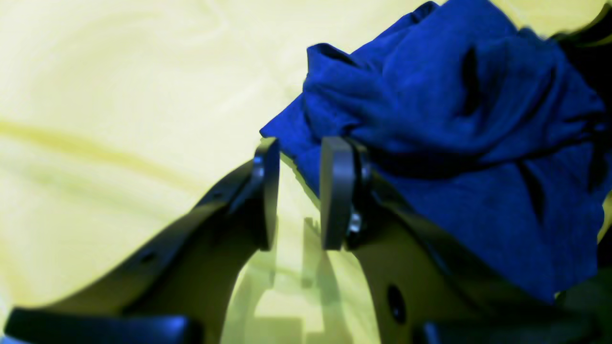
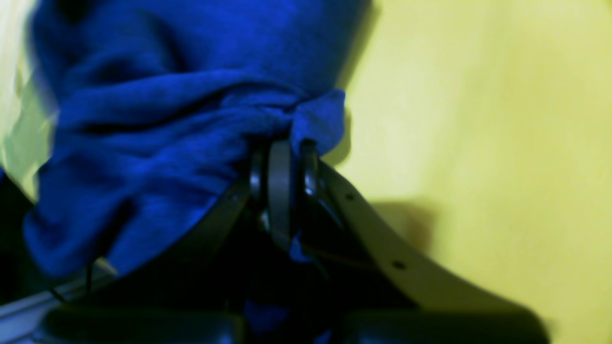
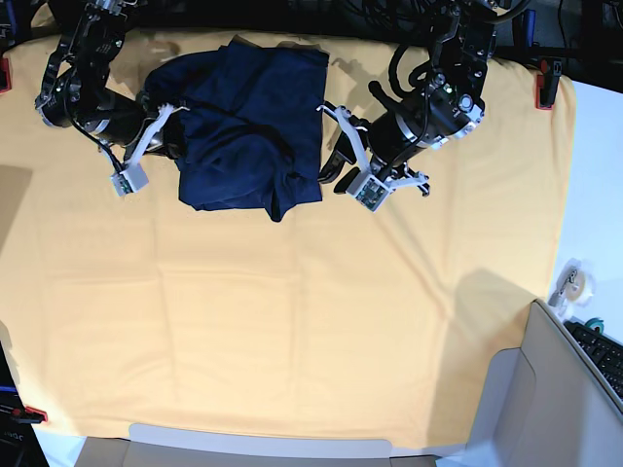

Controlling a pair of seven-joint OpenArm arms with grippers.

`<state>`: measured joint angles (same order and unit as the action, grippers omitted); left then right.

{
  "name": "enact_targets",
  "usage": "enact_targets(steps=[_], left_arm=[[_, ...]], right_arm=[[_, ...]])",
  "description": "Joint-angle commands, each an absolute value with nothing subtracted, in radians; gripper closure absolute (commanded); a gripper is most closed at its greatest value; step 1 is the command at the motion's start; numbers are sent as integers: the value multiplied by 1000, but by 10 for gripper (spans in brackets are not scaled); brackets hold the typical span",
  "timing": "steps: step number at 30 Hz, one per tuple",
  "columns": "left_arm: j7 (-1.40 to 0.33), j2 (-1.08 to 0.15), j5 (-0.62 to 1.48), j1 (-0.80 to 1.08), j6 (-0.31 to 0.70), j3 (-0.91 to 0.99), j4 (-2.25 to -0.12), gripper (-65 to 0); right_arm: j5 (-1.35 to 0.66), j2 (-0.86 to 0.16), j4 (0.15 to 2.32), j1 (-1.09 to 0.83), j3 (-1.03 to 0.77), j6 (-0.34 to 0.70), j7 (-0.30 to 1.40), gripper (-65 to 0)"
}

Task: Fold the T-shirt properly
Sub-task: 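Tuck the folded end down with the right gripper and withdraw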

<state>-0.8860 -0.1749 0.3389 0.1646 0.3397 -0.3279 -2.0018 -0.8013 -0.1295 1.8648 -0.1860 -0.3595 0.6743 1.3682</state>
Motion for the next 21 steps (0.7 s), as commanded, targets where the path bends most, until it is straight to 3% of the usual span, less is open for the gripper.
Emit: enact_targets(steps=[1,3,15,21], left_arm=[[-865,-176,343,157,340,-325,-2017,-154],[-865,-177,343,157,340,-325,-2017,-154],[-866,-180,341,154,340,-323,-2017,-154],[-866,-180,341,153,340,-323,-2017,-154]], right_arm=[[-835,-140,1956,-189,-328,684,1353,-5],[-840,-153,2055,-200,-266,684,1353,-7],[-924,-197,2038,-219,-30,679,1353,-7],[-762,-197,2037,-214,133,677,1353,-8]])
